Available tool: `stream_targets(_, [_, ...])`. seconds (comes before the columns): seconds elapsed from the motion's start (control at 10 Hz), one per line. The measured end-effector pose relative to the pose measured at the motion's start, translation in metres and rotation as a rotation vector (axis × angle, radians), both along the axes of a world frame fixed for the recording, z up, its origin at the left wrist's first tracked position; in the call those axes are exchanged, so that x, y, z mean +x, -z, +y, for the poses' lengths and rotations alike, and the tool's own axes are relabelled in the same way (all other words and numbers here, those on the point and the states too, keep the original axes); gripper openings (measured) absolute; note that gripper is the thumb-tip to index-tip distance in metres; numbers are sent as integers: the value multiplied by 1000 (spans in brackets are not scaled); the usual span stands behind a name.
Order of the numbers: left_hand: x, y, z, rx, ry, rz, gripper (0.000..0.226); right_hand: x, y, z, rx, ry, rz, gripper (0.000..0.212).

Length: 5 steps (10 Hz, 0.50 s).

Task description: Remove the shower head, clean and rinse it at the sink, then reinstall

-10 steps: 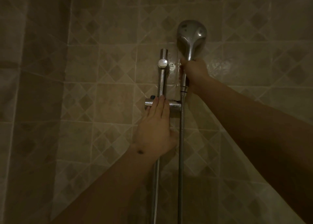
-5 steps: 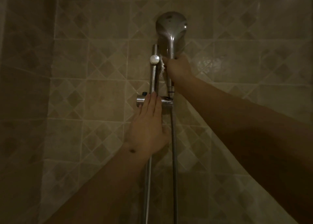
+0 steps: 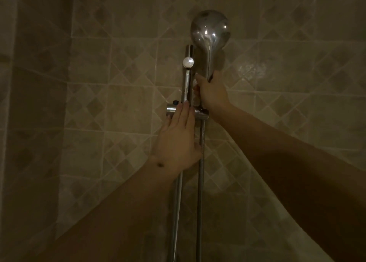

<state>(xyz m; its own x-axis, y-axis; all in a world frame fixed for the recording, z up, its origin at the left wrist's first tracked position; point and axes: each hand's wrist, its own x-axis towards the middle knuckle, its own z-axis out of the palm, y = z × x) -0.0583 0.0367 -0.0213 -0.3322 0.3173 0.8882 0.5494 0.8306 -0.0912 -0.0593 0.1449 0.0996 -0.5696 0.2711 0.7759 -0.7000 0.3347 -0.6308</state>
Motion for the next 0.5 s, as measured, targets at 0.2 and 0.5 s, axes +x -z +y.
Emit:
stream_targets(0.2, [9, 11, -2, 34, 64, -66, 88, 10, 29, 12, 112, -11, -14, 24])
stream_targets(0.5, [25, 97, -39, -17, 190, -185, 85, 66, 167, 40, 714, 676, -33, 55])
